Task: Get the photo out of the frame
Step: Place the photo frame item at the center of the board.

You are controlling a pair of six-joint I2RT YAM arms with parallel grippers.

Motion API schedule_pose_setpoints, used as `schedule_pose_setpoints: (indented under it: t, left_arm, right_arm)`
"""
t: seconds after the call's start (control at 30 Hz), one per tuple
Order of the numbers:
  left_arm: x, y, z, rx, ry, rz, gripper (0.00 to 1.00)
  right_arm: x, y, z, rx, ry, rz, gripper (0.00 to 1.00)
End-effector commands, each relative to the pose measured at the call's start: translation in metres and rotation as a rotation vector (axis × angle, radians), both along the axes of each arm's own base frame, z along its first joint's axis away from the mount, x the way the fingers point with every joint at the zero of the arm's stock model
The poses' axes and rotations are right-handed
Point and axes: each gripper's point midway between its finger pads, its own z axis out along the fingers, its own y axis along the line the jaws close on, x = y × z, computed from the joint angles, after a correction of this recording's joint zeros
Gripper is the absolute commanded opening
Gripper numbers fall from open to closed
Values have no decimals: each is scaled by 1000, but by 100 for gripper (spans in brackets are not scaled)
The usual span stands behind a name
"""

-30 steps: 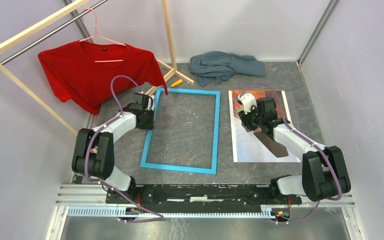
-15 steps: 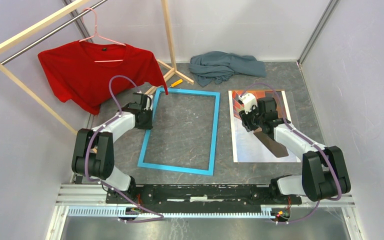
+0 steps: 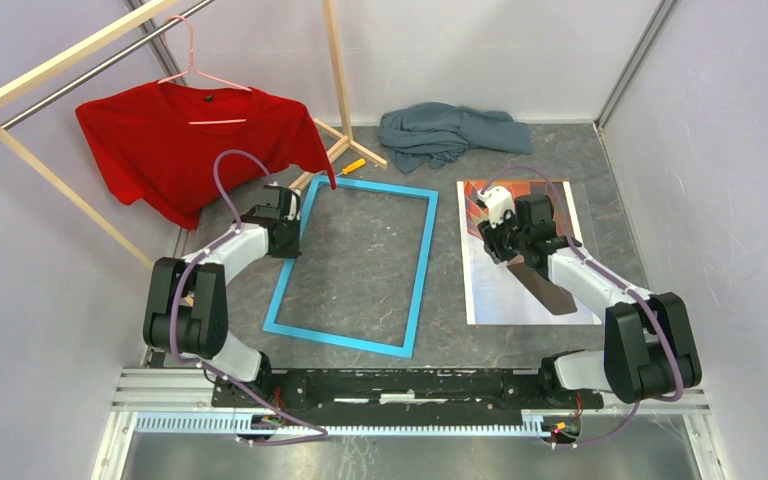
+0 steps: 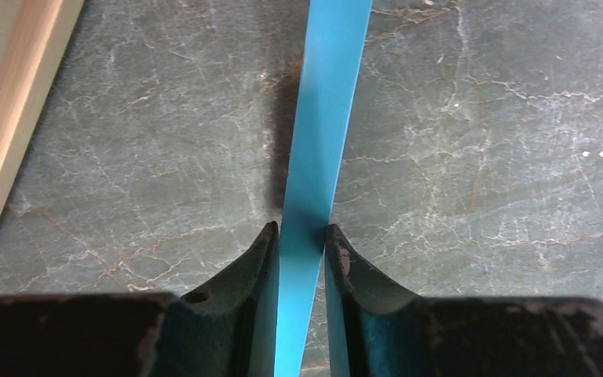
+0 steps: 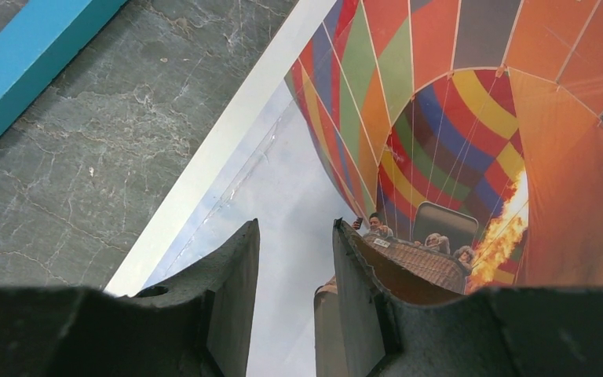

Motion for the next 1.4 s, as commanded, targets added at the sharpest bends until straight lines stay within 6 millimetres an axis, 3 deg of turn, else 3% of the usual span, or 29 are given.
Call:
schedule_pose_setpoints:
  t: [0.0,0.37,0.63,1.37]
  left_arm:
    - [3,32,10,113,-30,59,26]
    - [4,24,28,72,-85,7,29]
    - [3,33,40,121,-114,6,29]
    - [-1,53,28,230,-27,55,30]
  right_arm:
    - [3,2,9,18,-40,12,45]
    - [0,8,7,46,-24,33,46]
    - [-1,12,7,65,-18,51,46]
    - [0,10,8,55,-25,45,47]
